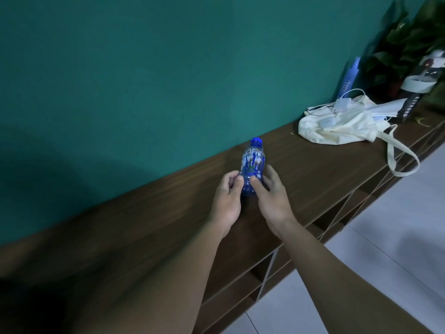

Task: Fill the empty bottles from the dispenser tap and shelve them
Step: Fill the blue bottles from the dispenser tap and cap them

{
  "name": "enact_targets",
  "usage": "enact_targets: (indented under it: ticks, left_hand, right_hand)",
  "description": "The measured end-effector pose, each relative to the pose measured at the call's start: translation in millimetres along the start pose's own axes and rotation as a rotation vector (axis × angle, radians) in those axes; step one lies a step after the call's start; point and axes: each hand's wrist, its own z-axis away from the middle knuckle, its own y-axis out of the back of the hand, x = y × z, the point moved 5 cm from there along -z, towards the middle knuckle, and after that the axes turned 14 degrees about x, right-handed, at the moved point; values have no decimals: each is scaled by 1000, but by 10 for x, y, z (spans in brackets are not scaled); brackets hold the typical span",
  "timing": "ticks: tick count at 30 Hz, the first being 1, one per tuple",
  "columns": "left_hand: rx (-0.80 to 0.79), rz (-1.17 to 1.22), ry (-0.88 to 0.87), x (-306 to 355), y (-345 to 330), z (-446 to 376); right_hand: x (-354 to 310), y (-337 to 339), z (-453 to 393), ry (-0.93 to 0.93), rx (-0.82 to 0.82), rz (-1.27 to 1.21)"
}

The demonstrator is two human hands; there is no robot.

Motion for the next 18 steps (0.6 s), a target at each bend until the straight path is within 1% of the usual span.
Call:
enact_targets:
  ticks: [3, 5, 7, 9, 12, 15, 18]
  left_hand:
    - [26, 62, 64, -86, 309, 271]
    - [38, 104, 83, -25, 569, 486]
    - [38, 116, 70, 79, 828, 714]
    - [-1, 135, 56, 215, 1054, 973]
    - [-24, 129, 49, 401, 1417, 1275]
    - [68, 120, 10, 523, 1902, 1581]
    - [168, 124, -53, 635, 2295, 1889]
  right_hand:
    - [-5, 102, 477, -23, -41, -1]
    - [-103, 124, 863, 0, -81, 0]
    - [-214, 75, 1266, 34, -125, -12]
    - [-312, -15, 1674, 82, -197, 6]
    - [-429, -193, 2067, 161, -303, 53]
    - [-599, -403, 2417, 212, -383, 104]
    - [-889, -533, 2647, 280, -381, 126]
